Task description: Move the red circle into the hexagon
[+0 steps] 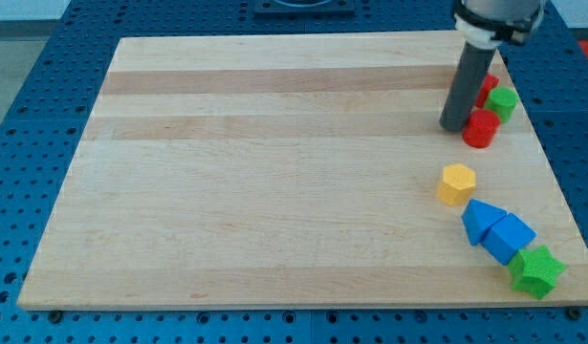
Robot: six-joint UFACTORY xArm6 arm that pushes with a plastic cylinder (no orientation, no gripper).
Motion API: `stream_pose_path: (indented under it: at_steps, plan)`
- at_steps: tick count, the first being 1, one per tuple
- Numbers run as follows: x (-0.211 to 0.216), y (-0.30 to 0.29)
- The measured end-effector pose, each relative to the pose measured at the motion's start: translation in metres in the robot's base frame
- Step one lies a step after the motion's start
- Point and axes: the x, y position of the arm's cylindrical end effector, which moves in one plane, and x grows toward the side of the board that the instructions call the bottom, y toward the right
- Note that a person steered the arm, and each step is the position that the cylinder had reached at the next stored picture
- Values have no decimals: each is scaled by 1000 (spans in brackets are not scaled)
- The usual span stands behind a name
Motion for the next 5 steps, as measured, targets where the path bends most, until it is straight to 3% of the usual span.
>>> stream_pose_path:
  at_steps: [1,2,3,4,5]
  plan:
    - [-6,-7]
    - [-71,-11]
    - [-182,-6]
    - [-211,22]
    - [-170,56]
